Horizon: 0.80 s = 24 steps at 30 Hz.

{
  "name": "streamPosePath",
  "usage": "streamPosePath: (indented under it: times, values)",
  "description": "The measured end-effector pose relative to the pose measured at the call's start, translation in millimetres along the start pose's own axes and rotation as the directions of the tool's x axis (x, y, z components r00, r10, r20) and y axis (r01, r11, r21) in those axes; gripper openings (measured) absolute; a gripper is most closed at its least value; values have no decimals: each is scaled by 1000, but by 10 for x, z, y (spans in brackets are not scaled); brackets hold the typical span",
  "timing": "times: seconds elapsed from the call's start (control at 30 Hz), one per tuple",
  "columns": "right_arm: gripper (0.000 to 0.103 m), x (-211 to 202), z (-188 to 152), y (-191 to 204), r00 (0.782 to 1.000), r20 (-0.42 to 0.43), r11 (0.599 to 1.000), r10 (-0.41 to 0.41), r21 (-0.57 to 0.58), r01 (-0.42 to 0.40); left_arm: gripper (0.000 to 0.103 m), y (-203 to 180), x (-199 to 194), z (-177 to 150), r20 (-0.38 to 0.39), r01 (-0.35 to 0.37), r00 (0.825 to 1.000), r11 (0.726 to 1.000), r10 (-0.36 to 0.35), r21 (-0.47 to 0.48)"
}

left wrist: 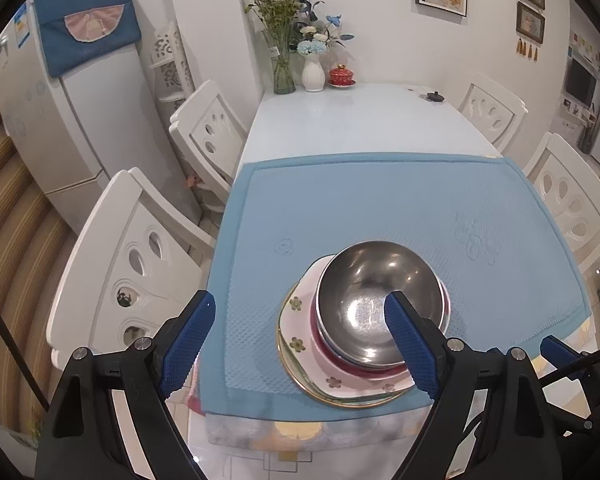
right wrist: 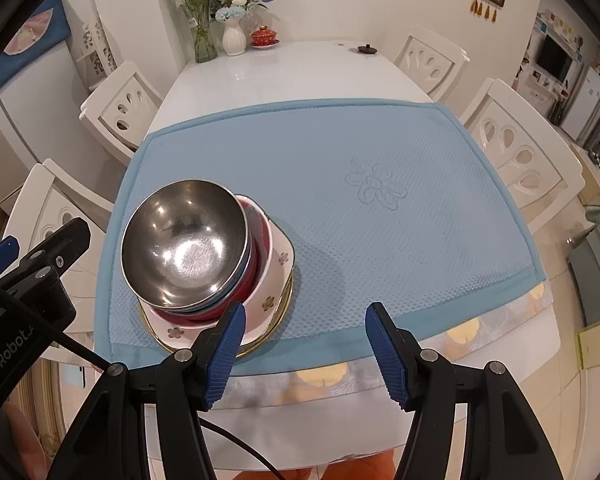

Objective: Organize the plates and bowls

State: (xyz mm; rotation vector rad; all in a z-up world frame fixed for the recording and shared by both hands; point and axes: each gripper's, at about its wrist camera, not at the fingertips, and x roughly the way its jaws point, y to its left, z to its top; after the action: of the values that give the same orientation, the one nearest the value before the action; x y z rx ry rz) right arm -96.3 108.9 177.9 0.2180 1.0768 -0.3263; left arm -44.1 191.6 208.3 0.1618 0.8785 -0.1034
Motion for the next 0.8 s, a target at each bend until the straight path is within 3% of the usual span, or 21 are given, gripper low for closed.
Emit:
streamPosePath:
  times: [0.8]
  values:
    - [60, -50, 344, -479, 998, 24, 990, 55, -132, -52, 86, -420, -65, 111, -31, -88, 996, 990, 85, -111]
